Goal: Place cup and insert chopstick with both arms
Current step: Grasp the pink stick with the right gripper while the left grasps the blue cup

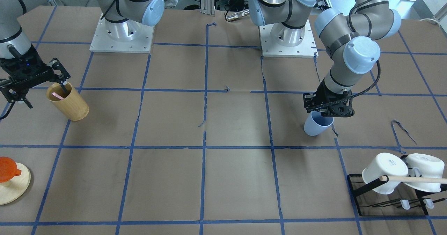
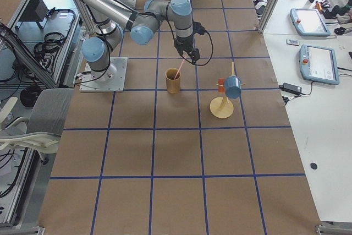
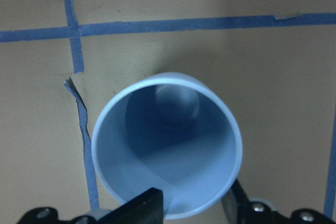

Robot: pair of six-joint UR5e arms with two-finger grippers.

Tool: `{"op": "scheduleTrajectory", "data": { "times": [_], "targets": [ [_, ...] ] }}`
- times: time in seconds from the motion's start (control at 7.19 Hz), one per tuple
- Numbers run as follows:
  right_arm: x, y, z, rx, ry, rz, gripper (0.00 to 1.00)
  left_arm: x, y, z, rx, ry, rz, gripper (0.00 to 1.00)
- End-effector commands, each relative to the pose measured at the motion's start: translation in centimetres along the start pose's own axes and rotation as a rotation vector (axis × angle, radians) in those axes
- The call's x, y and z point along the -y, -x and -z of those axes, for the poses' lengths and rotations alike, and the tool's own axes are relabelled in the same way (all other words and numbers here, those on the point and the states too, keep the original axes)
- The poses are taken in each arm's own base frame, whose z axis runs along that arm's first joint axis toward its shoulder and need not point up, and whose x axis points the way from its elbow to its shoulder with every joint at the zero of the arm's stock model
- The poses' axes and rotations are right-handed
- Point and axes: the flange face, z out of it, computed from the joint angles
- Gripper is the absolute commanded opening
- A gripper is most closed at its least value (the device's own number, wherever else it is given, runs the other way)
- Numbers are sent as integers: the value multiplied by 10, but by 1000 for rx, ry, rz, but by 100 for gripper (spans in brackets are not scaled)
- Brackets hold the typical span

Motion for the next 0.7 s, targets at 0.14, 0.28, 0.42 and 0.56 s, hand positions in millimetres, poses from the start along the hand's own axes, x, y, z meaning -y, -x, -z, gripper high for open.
{"op": "scheduleTrajectory", "data": {
  "times": [0.14, 0.28, 0.42, 0.56],
  "targets": [
    [-4, 3, -6, 16, 1, 64, 76, 1, 0, -2, -4, 0, 1, 41],
    [-5, 0, -5, 6, -4, 53, 61, 1, 0, -2, -6, -1, -5, 62],
    [-11, -4, -7, 13, 2, 29, 59, 1, -2, -1, -4, -4, -8, 90],
    [-13, -4, -7, 16, 2, 22, 57, 2, -7, 1, 0, -7, -20, 95]
  ]
}}
